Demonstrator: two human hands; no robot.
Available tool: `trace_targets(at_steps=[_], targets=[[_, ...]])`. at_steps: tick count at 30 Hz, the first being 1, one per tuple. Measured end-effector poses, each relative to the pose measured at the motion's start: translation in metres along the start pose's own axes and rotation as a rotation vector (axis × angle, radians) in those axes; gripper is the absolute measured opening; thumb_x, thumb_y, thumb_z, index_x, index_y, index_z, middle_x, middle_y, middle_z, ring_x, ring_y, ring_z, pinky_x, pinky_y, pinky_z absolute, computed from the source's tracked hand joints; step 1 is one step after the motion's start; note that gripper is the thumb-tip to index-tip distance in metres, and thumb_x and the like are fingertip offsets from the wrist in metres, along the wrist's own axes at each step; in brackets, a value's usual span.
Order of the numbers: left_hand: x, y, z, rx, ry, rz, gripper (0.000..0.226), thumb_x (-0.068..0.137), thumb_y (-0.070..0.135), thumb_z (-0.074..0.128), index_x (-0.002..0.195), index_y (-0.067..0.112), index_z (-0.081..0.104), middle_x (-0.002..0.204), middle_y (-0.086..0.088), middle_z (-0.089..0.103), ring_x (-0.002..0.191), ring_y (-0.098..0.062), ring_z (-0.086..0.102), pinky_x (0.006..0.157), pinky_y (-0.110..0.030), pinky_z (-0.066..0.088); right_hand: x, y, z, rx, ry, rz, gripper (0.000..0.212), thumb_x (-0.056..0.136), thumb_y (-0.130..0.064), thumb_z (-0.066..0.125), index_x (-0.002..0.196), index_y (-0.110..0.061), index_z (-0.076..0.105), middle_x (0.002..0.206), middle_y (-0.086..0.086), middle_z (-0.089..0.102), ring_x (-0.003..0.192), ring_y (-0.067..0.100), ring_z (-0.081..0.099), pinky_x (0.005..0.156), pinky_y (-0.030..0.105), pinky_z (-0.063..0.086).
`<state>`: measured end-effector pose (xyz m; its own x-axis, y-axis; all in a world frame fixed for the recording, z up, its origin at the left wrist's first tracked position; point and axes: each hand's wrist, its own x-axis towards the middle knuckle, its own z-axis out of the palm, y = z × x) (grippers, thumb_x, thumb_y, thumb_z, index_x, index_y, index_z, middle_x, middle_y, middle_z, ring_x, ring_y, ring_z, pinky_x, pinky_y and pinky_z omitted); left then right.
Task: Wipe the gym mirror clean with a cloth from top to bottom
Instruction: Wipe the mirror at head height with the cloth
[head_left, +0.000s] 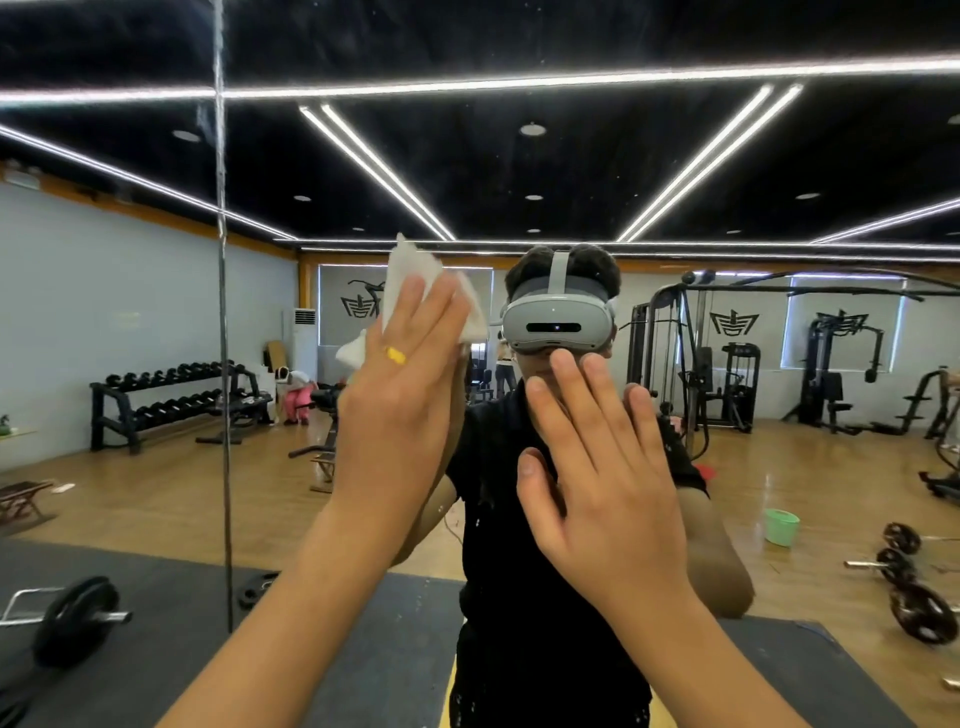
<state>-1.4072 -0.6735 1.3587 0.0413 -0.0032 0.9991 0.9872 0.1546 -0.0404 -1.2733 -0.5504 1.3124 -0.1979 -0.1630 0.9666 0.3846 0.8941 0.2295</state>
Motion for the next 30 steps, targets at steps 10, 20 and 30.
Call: trace_targets(at_steps=[10, 20, 30], targets=[[0.009, -0.004, 0.004, -0.021, -0.065, 0.123, 0.050, 0.104, 0.008, 0.052, 0.152, 0.008, 0.040, 0.160, -0.001, 0.032, 0.155, -0.009, 0.012, 0.129, -0.040, 0.010, -0.001, 0.000, 0.000, 0.000, -0.004, 0.001, 0.057, 0.100, -0.027, 0.055, 0.154, -0.010, 0.045, 0.166, 0.010, 0.033, 0.156, 0.027, 0.025, 0.127, 0.052, 0.020], [-0.021, -0.010, 0.003, -0.096, -0.034, 0.109, 0.055, 0.097, -0.005, 0.066, 0.148, 0.010, 0.052, 0.157, -0.001, 0.043, 0.152, -0.016, 0.029, 0.128, -0.035, 0.017, -0.001, -0.001, -0.001, -0.014, -0.006, 0.006, 0.056, 0.101, -0.028, 0.054, 0.153, -0.011, 0.046, 0.165, 0.009, 0.035, 0.156, 0.026, 0.026, 0.127, 0.054, 0.020], [-0.026, -0.014, -0.010, -0.126, -0.108, 0.118, 0.045, 0.104, 0.009, 0.052, 0.149, 0.012, 0.049, 0.156, 0.002, 0.042, 0.150, -0.016, 0.031, 0.127, -0.034, 0.022, -0.007, 0.036, -0.046, -0.069, -0.058, 0.020, 0.059, 0.101, -0.034, 0.045, 0.156, -0.012, 0.043, 0.168, 0.009, 0.029, 0.158, 0.023, 0.019, 0.128, 0.047, -0.004]])
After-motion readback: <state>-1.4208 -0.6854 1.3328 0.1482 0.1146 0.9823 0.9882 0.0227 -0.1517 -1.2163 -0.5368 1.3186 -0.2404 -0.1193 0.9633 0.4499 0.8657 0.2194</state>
